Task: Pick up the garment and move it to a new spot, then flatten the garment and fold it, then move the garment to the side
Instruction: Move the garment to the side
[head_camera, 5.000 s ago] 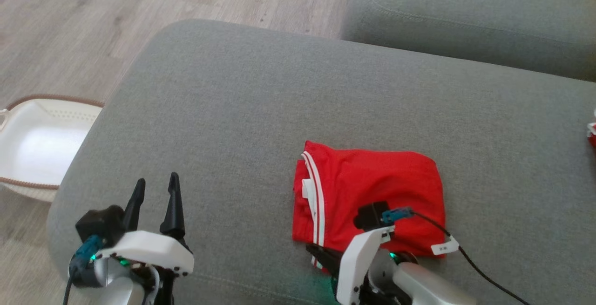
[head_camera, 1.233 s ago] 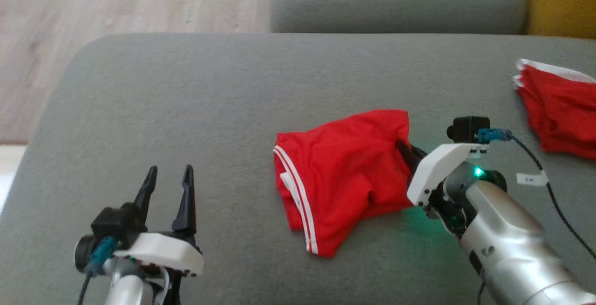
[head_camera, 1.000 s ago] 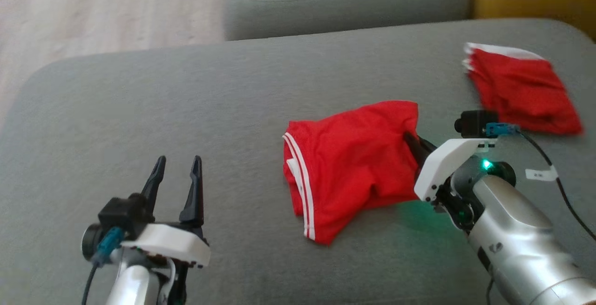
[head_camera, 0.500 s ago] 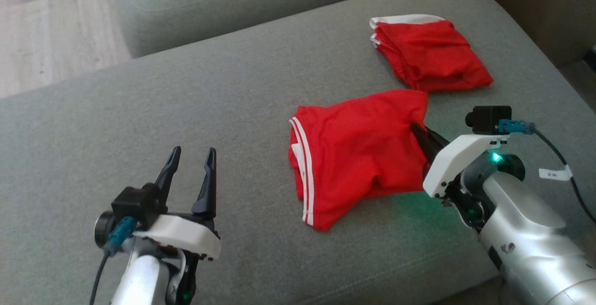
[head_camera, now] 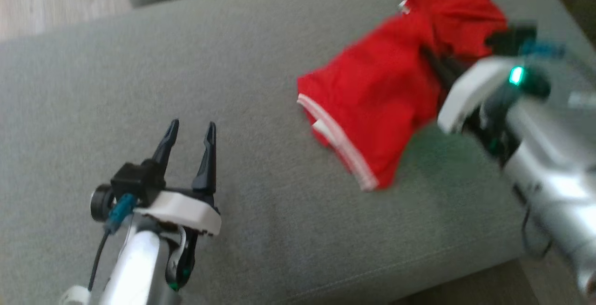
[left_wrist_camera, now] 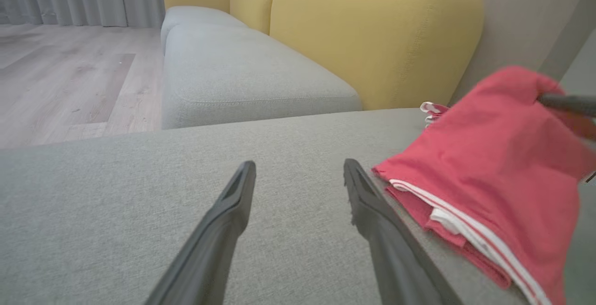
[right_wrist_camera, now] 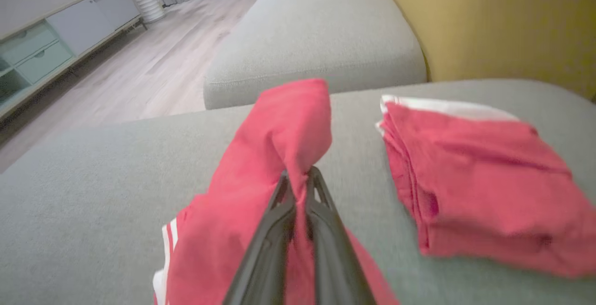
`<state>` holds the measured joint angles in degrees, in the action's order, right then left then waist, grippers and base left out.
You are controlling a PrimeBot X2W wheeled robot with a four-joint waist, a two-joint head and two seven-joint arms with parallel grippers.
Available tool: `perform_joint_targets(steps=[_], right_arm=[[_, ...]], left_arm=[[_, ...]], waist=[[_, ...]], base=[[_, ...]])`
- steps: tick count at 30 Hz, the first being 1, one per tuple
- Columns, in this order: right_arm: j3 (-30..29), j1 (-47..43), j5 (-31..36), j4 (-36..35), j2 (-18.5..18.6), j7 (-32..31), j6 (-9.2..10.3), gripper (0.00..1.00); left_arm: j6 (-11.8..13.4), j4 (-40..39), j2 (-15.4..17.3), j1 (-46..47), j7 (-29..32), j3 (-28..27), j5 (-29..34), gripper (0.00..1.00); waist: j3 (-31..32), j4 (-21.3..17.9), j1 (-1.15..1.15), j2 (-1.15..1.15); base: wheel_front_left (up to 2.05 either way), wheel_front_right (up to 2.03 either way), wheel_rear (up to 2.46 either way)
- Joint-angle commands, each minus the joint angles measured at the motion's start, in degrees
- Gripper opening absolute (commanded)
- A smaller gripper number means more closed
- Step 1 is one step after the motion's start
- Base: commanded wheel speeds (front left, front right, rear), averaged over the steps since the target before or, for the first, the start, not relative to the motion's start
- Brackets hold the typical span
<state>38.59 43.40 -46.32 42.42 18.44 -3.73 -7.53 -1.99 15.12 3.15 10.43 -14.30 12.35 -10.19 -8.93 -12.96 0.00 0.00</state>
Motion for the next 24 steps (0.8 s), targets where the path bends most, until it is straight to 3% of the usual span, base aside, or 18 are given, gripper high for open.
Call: perform_joint_targets(steps=[1,10,20,24], right_arm=[[1.5,5.5,0.0,-2.4,2.0,-0.8,0.04,0.00],[6.0,19.1,-1.8,0.5,10.9,-3.5,0.04,0.00],[6.5,25.7,-2.4,7.5,20.0,-2.9,0.04,0.00],[6.7,27.4,-0.5,12.0,20.6,-2.3,0.04,0.00]], left_arm=[[0.2,-1.9,0.5,3.7,-0.7,-1.3,0.6,1.00],[0.4,-1.4,1.2,7.9,-0.6,-0.5,1.6,1.00],[0.9,-1.6,1.2,11.2,-0.5,0.7,2.3,1.00],[1.1,-1.8,1.4,11.7,-0.4,0.9,2.4,1.00]], waist=[[-4.1,2.2,0.00,0.00],[-12.4,3.7,0.00,0.00],[-17.7,3.9,0.00,0.00],[-19.1,3.9,0.00,0.00]], base=[[0.00,0.00,0.00],[0.00,0.00,0.00],[0.00,0.00,0.00],[0.00,0.00,0.00]])
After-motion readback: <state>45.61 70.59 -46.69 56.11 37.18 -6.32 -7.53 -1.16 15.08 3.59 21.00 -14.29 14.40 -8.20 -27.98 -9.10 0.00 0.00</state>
